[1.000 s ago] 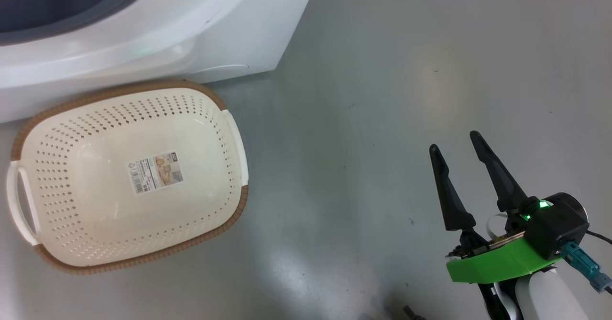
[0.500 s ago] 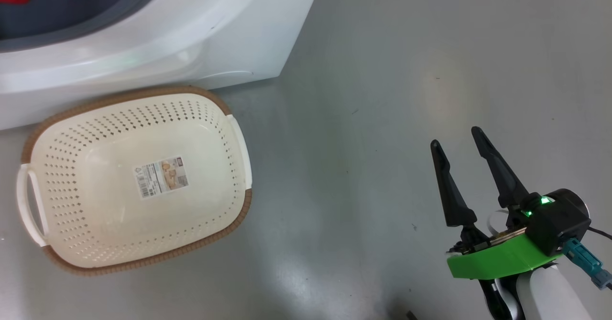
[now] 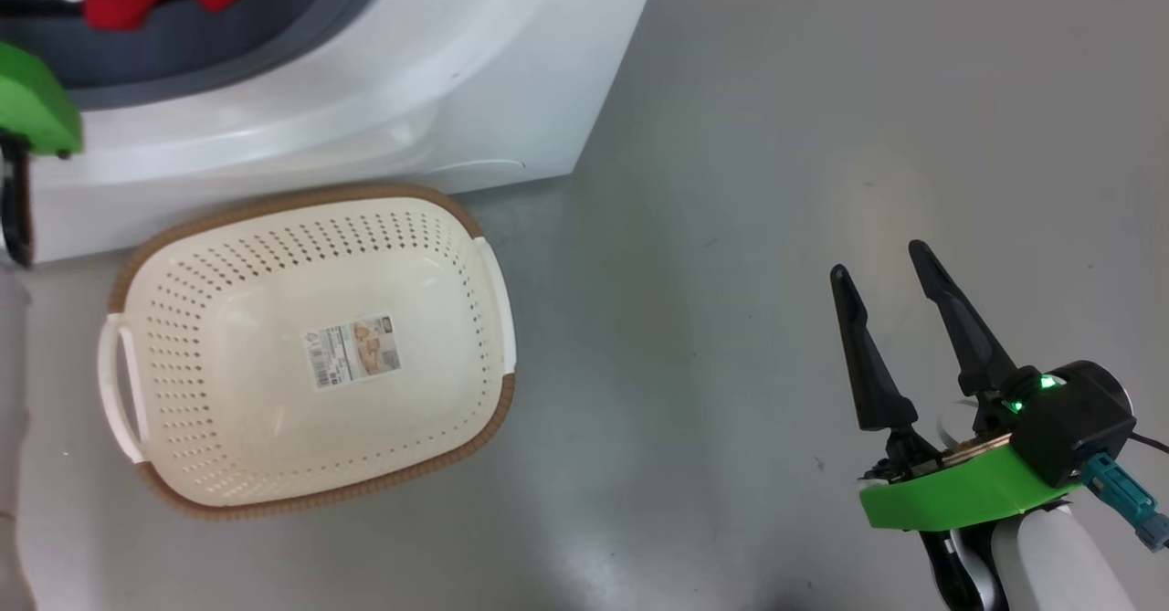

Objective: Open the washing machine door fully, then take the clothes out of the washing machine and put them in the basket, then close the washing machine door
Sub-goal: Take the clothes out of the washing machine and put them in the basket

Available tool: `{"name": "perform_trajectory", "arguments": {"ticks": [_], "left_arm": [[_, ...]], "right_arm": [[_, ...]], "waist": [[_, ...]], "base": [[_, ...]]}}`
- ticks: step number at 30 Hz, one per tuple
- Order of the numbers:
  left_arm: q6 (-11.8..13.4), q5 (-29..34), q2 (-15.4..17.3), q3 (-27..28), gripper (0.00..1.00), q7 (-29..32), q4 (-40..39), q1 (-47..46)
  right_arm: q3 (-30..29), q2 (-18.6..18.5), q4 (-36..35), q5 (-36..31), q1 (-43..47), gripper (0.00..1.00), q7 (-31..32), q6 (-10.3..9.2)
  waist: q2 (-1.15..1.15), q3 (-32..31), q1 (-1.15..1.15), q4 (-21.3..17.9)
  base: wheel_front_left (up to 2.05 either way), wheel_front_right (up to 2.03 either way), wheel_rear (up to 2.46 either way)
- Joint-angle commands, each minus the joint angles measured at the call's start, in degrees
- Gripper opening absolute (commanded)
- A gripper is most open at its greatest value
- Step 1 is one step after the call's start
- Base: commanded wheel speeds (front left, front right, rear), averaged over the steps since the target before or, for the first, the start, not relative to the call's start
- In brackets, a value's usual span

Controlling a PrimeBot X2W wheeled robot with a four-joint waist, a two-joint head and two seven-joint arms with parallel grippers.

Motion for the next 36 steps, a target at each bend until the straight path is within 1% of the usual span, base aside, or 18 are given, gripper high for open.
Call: {"name": "perform_trajectory", "arguments": {"ticks": [1,12,21,27,36], "left_arm": [[0.4,-0.5,2.3,1.4,0.0,-0.7,-3.7,2.4],[1.5,-1.8,-1.0,3.9,0.0,-0.7,-20.2,17.8],[2.2,-2.0,-3.3,5.0,0.0,-0.7,-33.2,27.9],[2.9,-1.5,-5.5,4.6,0.0,-0.7,-39.7,34.4],[3.6,-0.8,-7.8,3.6,0.0,-0.7,-45.4,41.5]], "right_arm": [[0.6,-0.7,-1.1,0.1,0.6,1.0,-0.4,0.35],[-1.0,-0.7,-0.9,-0.9,2.6,1.0,-0.4,0.35],[-2.1,-0.7,-1.3,-1.5,3.7,1.0,-0.4,0.35],[-2.8,-0.7,-1.3,-1.5,4.0,1.0,-0.4,0.35],[-3.4,-0.7,-1.3,-1.5,4.9,1.0,-0.4,0.35]], "waist": [[0.0,-1.6,0.0,1.2],[0.0,-7.9,0.0,4.2],[0.0,-11.0,0.0,6.0],[0.0,-13.1,0.0,6.8],[0.0,-15.4,0.0,7.6]], "base": [[0.0,0.0,0.0],[0.0,0.0,0.0],[0.0,0.0,0.0],[0.0,0.0,0.0],[0.0,0.0,0.0]]}}
